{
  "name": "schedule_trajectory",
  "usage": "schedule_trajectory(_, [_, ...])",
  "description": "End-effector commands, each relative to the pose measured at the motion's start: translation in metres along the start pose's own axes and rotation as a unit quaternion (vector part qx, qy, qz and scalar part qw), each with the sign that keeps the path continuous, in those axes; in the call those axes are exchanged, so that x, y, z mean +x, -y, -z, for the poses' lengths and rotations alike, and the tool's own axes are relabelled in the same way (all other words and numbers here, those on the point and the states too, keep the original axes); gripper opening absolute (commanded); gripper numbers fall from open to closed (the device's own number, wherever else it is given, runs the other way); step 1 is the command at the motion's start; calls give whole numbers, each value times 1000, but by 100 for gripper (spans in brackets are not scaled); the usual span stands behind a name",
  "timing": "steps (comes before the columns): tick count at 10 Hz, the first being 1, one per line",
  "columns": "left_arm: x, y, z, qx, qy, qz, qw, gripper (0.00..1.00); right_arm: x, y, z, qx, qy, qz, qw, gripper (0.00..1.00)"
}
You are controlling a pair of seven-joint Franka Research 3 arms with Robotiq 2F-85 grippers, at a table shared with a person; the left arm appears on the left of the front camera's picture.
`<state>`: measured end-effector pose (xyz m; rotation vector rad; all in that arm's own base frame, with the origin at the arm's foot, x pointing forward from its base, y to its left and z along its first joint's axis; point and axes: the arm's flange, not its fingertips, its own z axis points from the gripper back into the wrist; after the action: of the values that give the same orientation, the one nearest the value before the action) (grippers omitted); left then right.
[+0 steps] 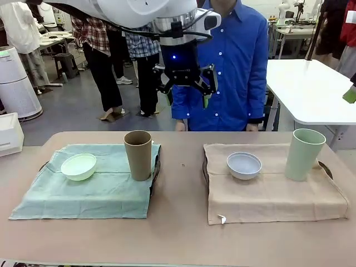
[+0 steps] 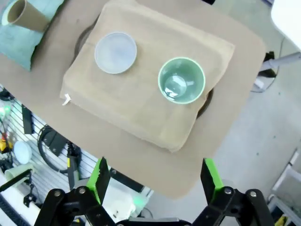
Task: Set up a tray with a mat and arrange the tableware.
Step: Place the Picnic Bowl and Reusable plastic cup back onto the Handle tray in front of the human's position.
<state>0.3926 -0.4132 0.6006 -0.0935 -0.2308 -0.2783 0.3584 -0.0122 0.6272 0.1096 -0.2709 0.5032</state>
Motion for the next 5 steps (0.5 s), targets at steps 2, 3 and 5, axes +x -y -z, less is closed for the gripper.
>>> schedule_trajectory(2, [3, 3, 8, -7, 3, 5, 1000, 100, 3, -2, 2, -18, 0, 25, 1000, 100])
schedule_trajectory(3, [3, 3, 8, -7, 3, 5, 1000, 100, 3, -2, 2, -18, 0, 25, 1000, 100])
schedule_trajectory(5, [3, 3, 8, -7, 3, 5, 1000, 100, 3, -2, 2, -18, 0, 25, 1000, 100])
